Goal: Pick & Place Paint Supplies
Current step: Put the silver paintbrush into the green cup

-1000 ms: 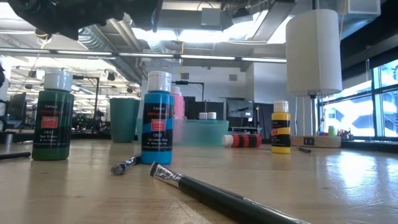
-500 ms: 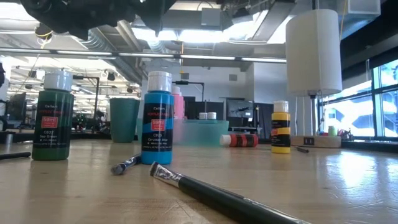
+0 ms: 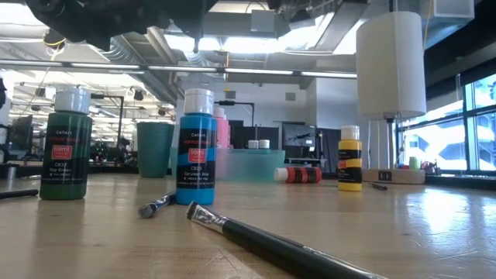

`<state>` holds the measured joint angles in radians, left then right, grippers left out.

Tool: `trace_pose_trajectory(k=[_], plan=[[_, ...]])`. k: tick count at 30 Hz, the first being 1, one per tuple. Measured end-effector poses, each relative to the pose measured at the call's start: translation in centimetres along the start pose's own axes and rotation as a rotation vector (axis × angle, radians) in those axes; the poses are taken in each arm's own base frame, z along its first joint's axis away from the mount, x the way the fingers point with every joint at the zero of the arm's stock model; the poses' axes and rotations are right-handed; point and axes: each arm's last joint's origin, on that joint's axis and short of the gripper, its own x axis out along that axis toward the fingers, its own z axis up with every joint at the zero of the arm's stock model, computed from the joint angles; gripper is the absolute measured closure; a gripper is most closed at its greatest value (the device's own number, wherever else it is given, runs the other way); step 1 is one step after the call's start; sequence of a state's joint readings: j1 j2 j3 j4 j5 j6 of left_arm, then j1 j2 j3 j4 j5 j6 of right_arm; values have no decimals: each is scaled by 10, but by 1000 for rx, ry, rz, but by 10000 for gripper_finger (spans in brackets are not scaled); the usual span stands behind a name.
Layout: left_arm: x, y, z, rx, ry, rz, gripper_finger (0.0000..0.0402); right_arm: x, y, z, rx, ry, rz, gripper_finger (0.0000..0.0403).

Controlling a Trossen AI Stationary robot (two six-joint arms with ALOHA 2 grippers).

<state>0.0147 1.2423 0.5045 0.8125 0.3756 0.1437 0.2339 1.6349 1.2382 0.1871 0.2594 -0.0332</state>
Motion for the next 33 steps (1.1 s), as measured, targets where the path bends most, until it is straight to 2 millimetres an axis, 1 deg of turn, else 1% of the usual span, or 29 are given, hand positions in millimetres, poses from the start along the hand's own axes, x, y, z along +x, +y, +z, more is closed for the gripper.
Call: trace_pose_trajectory(k=[11, 19, 20, 28, 33], plan=[[0, 0, 0, 1, 1, 3, 300, 2, -1, -2, 1, 8, -2, 403], [0, 1, -1, 16, 15, 48, 380, 2, 0, -2, 1, 10, 10, 403], [0, 2, -1, 17, 17, 53, 384, 2, 0, -2, 0, 10, 11, 403], [0, 2, -2, 18, 27, 57, 382, 2, 0, -2, -8, 13, 8, 401], [0, 2, -3, 15, 43, 59, 384, 2, -1, -2, -9, 14, -25, 377]])
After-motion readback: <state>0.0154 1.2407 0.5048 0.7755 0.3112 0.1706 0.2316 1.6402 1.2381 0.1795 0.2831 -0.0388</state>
